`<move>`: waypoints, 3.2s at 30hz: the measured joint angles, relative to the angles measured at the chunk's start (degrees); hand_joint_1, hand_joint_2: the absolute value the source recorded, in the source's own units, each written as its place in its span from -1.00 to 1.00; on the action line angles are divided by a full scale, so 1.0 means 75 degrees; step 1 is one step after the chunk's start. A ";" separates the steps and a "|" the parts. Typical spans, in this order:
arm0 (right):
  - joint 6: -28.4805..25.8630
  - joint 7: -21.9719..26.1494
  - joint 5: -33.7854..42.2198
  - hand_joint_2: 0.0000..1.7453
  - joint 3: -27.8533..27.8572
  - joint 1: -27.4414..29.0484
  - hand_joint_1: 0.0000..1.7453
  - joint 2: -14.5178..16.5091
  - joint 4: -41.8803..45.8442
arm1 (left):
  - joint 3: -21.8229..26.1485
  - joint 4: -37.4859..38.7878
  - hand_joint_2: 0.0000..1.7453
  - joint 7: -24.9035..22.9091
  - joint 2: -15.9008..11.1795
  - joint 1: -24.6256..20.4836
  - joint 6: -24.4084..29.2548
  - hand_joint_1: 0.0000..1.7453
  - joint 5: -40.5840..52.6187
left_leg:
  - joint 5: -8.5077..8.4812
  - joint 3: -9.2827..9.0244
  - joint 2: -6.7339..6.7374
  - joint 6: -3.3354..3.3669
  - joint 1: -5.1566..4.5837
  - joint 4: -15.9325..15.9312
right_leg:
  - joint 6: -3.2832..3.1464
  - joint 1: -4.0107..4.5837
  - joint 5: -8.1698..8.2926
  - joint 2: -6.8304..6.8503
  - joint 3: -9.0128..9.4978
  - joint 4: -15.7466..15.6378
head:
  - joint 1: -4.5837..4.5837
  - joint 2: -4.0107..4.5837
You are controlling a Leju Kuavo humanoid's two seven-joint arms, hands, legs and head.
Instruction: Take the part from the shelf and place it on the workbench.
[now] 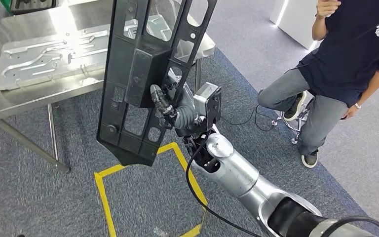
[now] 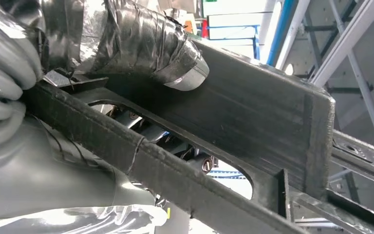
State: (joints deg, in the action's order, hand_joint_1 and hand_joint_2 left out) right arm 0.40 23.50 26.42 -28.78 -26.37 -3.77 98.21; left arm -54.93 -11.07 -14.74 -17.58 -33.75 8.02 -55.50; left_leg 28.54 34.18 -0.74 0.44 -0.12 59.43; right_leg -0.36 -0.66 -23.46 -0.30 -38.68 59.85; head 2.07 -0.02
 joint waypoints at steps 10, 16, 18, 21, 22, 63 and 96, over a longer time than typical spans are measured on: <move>0.0023 -0.0015 0.0000 1.00 0.0000 -0.0015 1.00 0.0004 -0.0067 | 0.0000 0.0001 1.00 -0.0004 -0.0021 0.0034 0.0001 -1.00 -0.0017 | -0.0760 0.0744 0.0061 -0.0150 0.0069 0.0316 | -0.0030 -0.0050 -0.0410 -0.0009 0.0600 -0.0092 | -0.0020 0.0001; 0.0027 -0.0024 0.0000 1.00 0.0002 -0.0041 1.00 0.0004 -0.0072 | 0.0000 0.0002 1.00 -0.0009 -0.0050 -0.0007 0.0001 -1.00 -0.0018 | -0.0717 0.0358 0.0056 0.0119 0.0026 -0.0273 | 0.0209 -0.0034 -0.0603 0.0006 0.0630 0.0002 | -0.0026 0.0001; 0.0031 -0.0024 0.0000 1.00 0.0001 -0.0053 1.00 0.0001 -0.0074 | 0.0000 0.0001 1.00 -0.0007 -0.0051 -0.0030 0.0000 -1.00 -0.0017 | -0.0666 0.0241 0.0058 0.0208 0.0038 -0.0322 | 0.0233 -0.0033 -0.0886 0.0011 0.0227 0.0764 | -0.0016 0.0001; 0.0034 -0.0026 0.0000 1.00 0.0001 -0.0033 1.00 0.0001 -0.0107 | 0.0000 -0.0001 1.00 -0.0009 -0.0034 -0.0021 -0.0007 -1.00 -0.0020 | -0.0523 0.0137 0.0051 0.0270 0.0014 -0.0273 | 0.0241 -0.0030 -0.1086 0.0011 -0.0644 0.1980 | -0.0010 0.0000; 0.0034 -0.0028 0.0000 1.00 0.0001 -0.0028 1.00 0.0000 -0.0119 | 0.0000 -0.0001 1.00 -0.0010 -0.0028 -0.0013 -0.0008 -1.00 -0.0020 | -0.0461 0.0096 0.0044 0.0266 0.0012 -0.0239 | 0.0237 -0.0031 -0.0888 0.0011 -0.0726 0.1917 | -0.0010 0.0000; 0.0138 -0.0125 0.0039 1.00 0.0002 -0.0097 1.00 -0.0007 -0.0295 | -0.0013 0.0000 1.00 -0.0020 -0.0074 -0.0047 -0.0095 -1.00 -0.0051 | 0.0215 0.0004 0.0050 -0.0107 0.0037 0.0567 | -0.0043 -0.0071 -0.0052 -0.0029 0.0185 -0.0049 | -0.0031 0.0000; 0.0125 -0.0136 0.0032 1.00 0.0002 -0.0130 1.00 -0.0007 -0.0368 | -0.0122 0.0002 1.00 -0.0020 -0.0115 -0.0042 -0.0104 -1.00 -0.0079 | 0.0343 0.0685 0.0058 -0.0129 0.0021 0.1468 | -0.0083 -0.0059 -0.0098 -0.0001 0.0374 -0.0143 | -0.0047 0.0000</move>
State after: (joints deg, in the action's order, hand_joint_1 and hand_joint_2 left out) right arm 1.33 22.48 26.67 -28.76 -27.35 -3.82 95.45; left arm -55.84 -11.06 -14.90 -18.44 -34.06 7.24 -56.08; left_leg 31.11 39.31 -0.30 -0.53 0.04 70.44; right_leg -0.99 -1.10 -24.19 -0.31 -35.87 58.78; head 1.72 -0.02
